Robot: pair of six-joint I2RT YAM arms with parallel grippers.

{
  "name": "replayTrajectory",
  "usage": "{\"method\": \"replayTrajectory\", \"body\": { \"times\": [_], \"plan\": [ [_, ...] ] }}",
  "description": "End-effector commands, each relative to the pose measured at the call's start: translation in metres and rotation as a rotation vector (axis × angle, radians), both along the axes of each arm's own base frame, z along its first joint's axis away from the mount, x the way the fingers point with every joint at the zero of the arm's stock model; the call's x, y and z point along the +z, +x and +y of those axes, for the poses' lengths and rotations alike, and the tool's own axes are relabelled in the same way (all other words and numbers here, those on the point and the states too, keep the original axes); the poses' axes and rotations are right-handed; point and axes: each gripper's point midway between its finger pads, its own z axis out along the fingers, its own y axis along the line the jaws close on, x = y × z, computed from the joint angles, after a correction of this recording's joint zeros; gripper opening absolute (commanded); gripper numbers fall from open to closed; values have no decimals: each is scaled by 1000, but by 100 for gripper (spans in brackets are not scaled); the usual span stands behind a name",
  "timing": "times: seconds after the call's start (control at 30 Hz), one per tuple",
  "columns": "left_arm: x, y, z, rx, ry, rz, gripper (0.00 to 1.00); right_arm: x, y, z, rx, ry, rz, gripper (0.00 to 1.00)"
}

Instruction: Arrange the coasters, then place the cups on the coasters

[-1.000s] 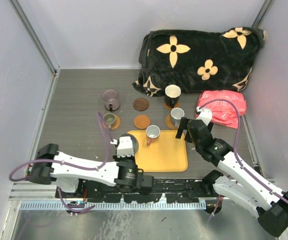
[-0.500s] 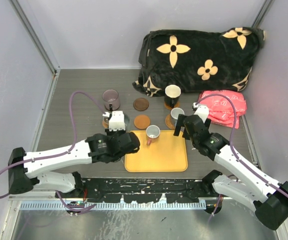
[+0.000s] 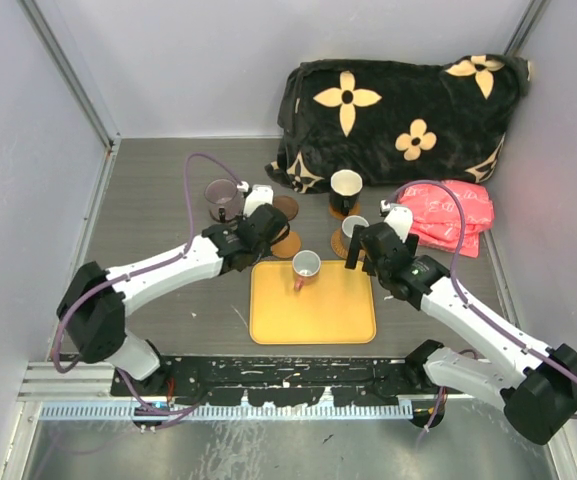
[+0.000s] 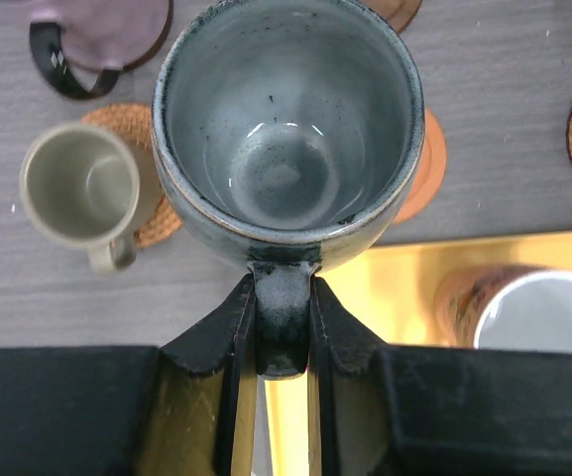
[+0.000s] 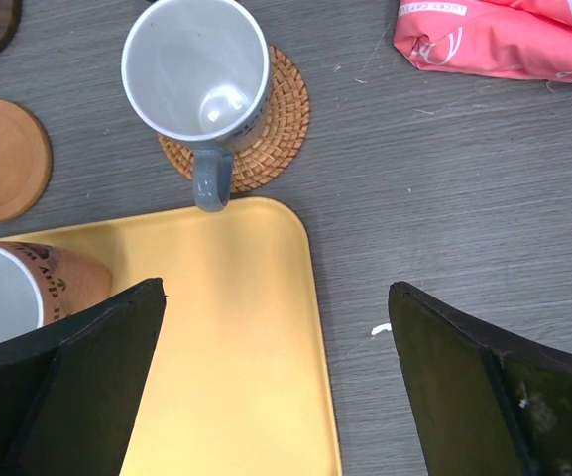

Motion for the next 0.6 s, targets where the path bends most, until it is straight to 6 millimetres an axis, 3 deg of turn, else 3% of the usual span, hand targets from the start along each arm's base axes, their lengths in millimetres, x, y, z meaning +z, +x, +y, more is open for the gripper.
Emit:
{"method": "replayTrajectory", "body": {
  "times": [0.0,0.23,0.57],
  "plan": [
    [60,59,-30,-24,-139,-194,0,19,13,0,-45,10,-48,100],
    [52,101,-41,-16,-135,-212,0,13,20,4,-44,13,-54,100],
    [37,138,-52,11,-165,-238,0,20,24,1,-36,2,-110,100]
  ]
}}
